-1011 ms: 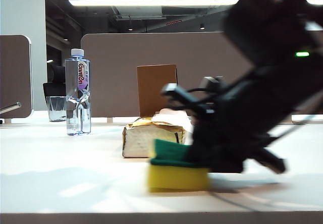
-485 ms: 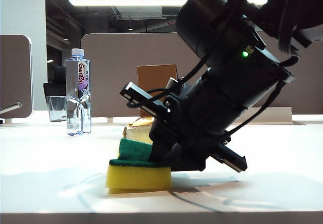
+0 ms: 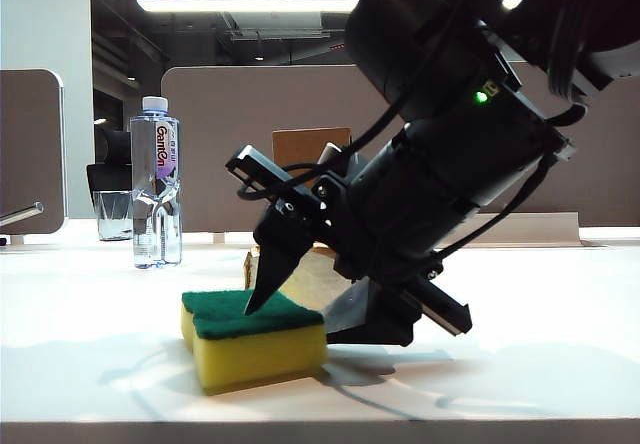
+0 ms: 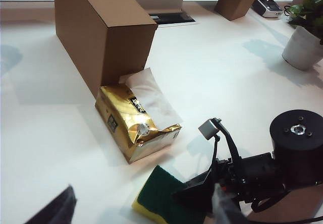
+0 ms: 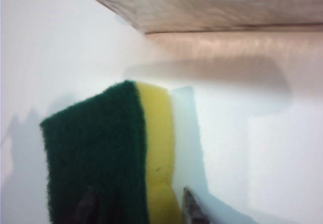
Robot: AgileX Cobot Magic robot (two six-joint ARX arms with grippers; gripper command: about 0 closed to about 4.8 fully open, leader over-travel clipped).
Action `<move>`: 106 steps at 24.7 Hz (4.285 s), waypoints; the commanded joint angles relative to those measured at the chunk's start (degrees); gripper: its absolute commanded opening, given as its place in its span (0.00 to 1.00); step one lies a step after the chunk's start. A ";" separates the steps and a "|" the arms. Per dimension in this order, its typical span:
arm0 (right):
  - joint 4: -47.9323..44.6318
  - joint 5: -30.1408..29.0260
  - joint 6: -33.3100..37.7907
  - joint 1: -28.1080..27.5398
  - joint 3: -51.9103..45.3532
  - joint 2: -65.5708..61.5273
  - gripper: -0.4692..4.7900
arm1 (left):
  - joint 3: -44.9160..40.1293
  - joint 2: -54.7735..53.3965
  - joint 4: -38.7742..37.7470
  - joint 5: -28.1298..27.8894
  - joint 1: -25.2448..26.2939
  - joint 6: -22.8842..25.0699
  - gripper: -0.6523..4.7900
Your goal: Move the sponge from right to left to wipe the table, avoiding obstacles on the table, and finally reaching the bottle of mineral water.
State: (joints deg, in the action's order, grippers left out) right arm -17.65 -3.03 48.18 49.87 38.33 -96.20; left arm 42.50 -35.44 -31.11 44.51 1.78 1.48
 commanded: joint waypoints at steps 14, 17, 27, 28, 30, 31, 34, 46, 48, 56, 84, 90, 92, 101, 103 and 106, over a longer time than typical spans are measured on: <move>7.87 3.50 -1.07 -2.86 -0.90 10.78 0.69 | 0.33 0.00 -0.20 0.59 -0.02 0.02 0.76; 9.68 3.06 -3.58 -4.92 -0.90 14.58 0.70 | 0.31 0.00 -1.25 0.74 -0.28 0.02 0.82; 31.19 -0.37 -17.77 -15.21 0.74 39.65 0.69 | 0.26 -0.02 -5.29 0.55 -4.24 0.04 0.92; 34.27 -0.35 -18.80 -16.31 1.40 41.42 0.69 | 0.26 -0.02 -5.29 0.55 -4.24 0.04 0.92; 42.82 -0.33 -21.86 -19.78 3.78 46.47 0.69 | 0.26 -0.02 -5.31 0.50 -4.24 0.07 0.92; 45.51 -0.35 -22.88 -21.35 4.57 48.41 0.69 | 0.26 -0.02 -5.31 0.52 -4.24 0.07 0.92; 55.04 -1.25 -27.61 -27.26 7.91 53.68 0.69 | 0.26 -0.02 -5.35 0.52 -4.24 0.07 0.92; 88.08 -26.91 -38.75 -55.17 19.45 63.71 0.64 | 0.13 -0.02 -12.13 0.63 -4.46 0.04 0.92; 91.06 -26.93 -38.77 -55.06 19.71 64.72 0.64 | -0.39 -0.02 -14.14 0.66 -5.88 0.04 0.92; 92.50 -26.69 -38.75 -55.04 19.71 67.23 0.64 | -10.19 -3.45 -1.05 0.59 -13.66 -8.28 1.00; 92.32 -25.22 -38.75 -54.62 19.71 66.84 0.64 | -11.17 -43.58 30.05 -6.36 -29.27 -13.14 1.00; 92.48 -25.62 -38.32 -53.20 19.74 66.86 0.64 | -11.13 -47.32 31.04 -7.23 -30.38 -15.65 1.00; 92.50 -25.62 -38.32 -53.20 19.74 66.88 0.64 | -11.10 -48.61 31.76 -7.19 -30.40 -15.67 1.00; 92.50 -25.62 -37.90 -52.92 19.82 66.93 0.64 | -10.99 -52.37 35.08 -7.48 -30.64 -18.34 1.00; 92.50 -25.62 -37.88 -52.89 19.82 66.93 0.64 | -10.97 -52.74 34.99 -8.66 -30.75 -18.58 1.00; 92.48 -25.62 -37.88 -52.89 19.82 66.93 0.64 | -10.78 -52.98 34.47 -10.10 -30.77 -19.52 1.00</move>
State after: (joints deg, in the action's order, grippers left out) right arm 75.35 -28.34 10.13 -3.05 57.84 -29.39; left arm 32.12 -87.55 7.38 38.13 -28.95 -17.04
